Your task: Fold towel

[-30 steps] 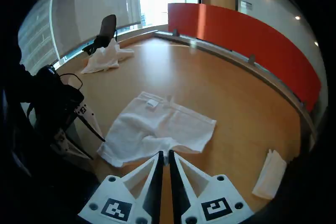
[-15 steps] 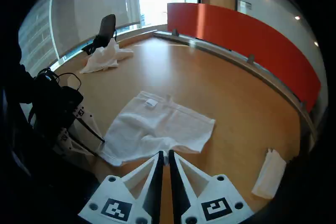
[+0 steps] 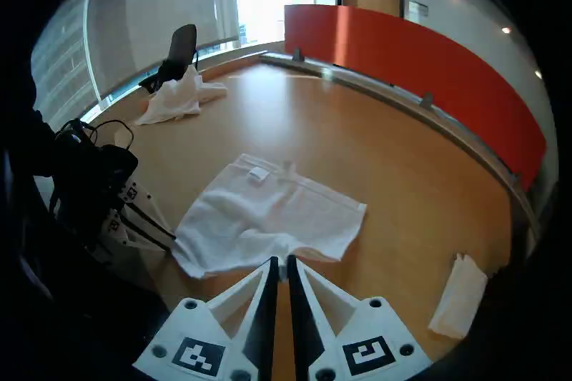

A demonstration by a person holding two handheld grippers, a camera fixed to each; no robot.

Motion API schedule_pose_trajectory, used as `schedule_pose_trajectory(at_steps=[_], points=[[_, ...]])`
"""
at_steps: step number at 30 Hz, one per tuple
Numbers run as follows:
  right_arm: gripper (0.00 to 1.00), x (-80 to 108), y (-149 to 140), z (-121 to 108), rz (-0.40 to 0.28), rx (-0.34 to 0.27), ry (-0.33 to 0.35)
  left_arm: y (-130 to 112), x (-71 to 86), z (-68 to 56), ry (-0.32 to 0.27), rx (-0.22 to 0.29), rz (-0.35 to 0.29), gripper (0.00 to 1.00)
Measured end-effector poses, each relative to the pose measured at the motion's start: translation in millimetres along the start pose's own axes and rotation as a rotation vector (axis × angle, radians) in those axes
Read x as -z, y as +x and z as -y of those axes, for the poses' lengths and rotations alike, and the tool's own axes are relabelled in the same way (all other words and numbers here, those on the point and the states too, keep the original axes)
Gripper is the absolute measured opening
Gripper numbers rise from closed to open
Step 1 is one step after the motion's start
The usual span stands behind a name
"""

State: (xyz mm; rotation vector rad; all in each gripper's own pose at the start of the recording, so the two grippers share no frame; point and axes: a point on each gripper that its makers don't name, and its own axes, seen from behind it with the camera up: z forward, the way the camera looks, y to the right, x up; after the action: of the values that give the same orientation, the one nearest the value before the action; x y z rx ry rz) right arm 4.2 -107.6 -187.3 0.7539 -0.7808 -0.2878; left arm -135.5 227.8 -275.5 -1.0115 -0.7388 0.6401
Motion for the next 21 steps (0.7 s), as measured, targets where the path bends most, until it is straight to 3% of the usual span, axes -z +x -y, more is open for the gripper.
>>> schedule_pose_trajectory(at_steps=[5, 11, 15, 21], points=[[0.10, -0.2, 1, 1, -0.001, 0.001, 0.001, -1, 0.2, 5.0, 0.005, 0.013, 0.001, 0.23], [0.10, -1.2, 2, 1, 0.000, 0.003, 0.002, 4, 5.0, 23.3, 0.076, -0.019, -0.016, 0.26], [0.10, -2.7, 2, 1, 0.000, 0.004, 0.003, 7, 8.8, 19.1, 0.063, -0.039, -0.025, 0.34], [0.10, -4.7, 2, 1, 0.000, 0.006, 0.003, 6, 9.2, 9.2, 0.024, -0.023, -0.023, 0.46]])
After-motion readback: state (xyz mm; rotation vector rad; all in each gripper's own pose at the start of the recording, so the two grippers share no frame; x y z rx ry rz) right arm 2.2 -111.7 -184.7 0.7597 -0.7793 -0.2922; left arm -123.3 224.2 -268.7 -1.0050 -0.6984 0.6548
